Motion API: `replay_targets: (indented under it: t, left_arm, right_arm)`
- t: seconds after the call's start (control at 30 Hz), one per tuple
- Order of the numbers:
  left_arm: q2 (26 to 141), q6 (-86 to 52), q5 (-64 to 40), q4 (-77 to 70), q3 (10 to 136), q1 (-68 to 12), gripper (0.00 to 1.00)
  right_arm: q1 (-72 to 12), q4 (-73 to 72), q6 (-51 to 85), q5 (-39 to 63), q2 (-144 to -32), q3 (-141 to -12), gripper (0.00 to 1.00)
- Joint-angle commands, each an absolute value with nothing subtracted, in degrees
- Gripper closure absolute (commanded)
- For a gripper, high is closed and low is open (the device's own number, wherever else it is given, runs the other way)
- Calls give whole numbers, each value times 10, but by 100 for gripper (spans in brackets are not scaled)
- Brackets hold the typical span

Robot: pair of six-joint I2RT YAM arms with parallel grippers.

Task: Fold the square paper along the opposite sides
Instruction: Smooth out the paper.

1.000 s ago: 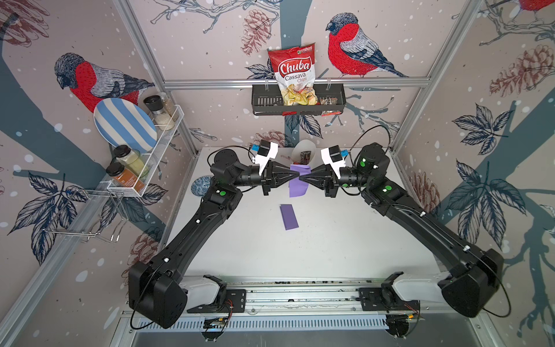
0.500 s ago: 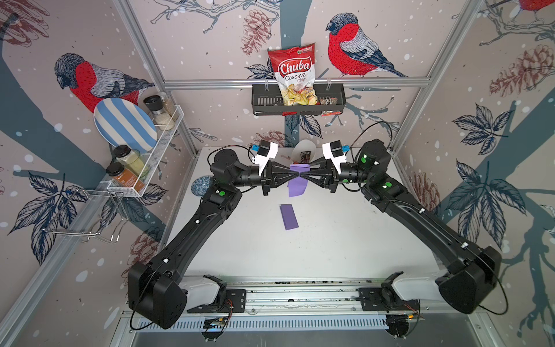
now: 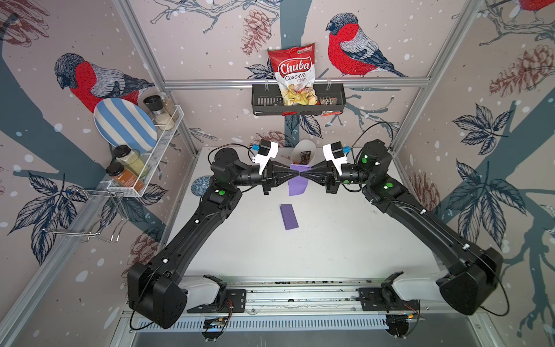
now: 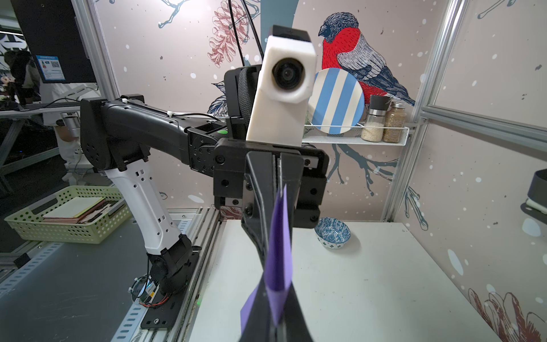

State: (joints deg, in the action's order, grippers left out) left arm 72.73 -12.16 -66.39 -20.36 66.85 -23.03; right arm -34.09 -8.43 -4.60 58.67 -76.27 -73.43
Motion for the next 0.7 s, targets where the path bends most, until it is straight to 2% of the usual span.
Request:
replay_targets:
  t: [0.0, 0.1, 0.3, 0.37, 0.43, 0.67]
  left_arm:
    - [727, -104, -659, -180, 673, -229, 100]
    - [729, -106, -662, -183, 673, -229, 100]
    - [731, -109, -663, -187, 672, -230, 100]
    - [730, -109, -662, -188, 671, -230, 100]
    - [729, -109, -663, -188, 671, -229, 100]
    - [727, -104, -659, -181, 671, -230, 100]
  right_arm:
    - [-339, -97, -54, 576, -757, -734, 89]
    - [-336, -101, -51, 576, -761, -739, 81]
    - [-336, -100, -50, 584, -770, -750, 81]
    - [-336, -99, -49, 586, -771, -749, 86]
    - [-336, -98, -49, 586, -770, -748, 100]
    - [-335, -97, -53, 587, -761, -742, 100]
